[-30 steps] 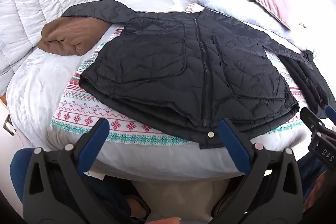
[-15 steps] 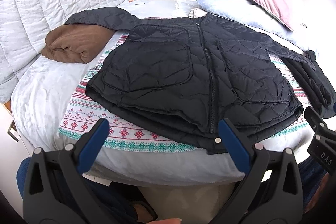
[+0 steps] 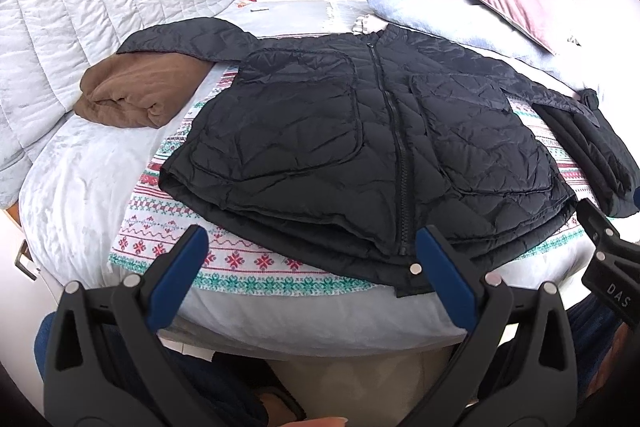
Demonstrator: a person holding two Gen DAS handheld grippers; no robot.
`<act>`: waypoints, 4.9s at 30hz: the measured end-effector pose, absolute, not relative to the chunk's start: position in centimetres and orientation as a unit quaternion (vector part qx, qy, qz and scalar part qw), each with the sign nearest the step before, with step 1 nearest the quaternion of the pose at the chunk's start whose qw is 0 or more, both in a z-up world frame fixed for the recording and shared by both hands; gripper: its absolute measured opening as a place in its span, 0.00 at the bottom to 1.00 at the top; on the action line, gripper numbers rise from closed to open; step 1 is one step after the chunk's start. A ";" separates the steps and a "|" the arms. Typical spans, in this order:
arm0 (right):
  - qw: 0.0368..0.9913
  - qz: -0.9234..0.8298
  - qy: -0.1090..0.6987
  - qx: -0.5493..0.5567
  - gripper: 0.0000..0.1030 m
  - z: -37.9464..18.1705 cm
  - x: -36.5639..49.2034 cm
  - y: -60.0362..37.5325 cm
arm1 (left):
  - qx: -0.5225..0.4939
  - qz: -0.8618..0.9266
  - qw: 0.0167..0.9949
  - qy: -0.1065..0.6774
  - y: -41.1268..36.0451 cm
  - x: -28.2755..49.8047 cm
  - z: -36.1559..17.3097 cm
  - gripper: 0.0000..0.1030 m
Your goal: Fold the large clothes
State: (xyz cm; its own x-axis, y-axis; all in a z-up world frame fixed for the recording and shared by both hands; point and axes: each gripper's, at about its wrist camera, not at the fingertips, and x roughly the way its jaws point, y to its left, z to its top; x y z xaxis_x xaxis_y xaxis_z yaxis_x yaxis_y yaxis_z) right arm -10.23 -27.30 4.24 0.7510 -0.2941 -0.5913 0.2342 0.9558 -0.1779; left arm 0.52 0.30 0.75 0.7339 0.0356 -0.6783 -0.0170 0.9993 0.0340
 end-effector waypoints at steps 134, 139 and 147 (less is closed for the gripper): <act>0.873 -0.223 0.182 0.393 0.05 -0.2 22.5 -67.9 | -0.155 0.063 0.881 0.443 8.4 30.5 -2.6 0.93; 0.902 -0.249 0.161 0.312 0.05 2.1 22.4 -65.3 | -0.174 0.060 0.877 0.443 9.1 30.7 -2.5 0.93; 0.945 -0.241 0.129 0.178 0.06 7.4 25.7 -56.1 | -0.221 0.061 0.868 0.440 11.6 31.1 -2.3 0.93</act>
State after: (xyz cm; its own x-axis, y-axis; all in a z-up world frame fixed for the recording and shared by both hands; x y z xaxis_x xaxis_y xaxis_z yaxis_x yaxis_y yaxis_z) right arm 25.68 -56.15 7.37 0.8502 -0.4097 -0.3307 0.5020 0.8201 0.2745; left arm 31.06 11.61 -2.33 0.6050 -0.0887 -0.7913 -0.3012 0.8944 -0.3306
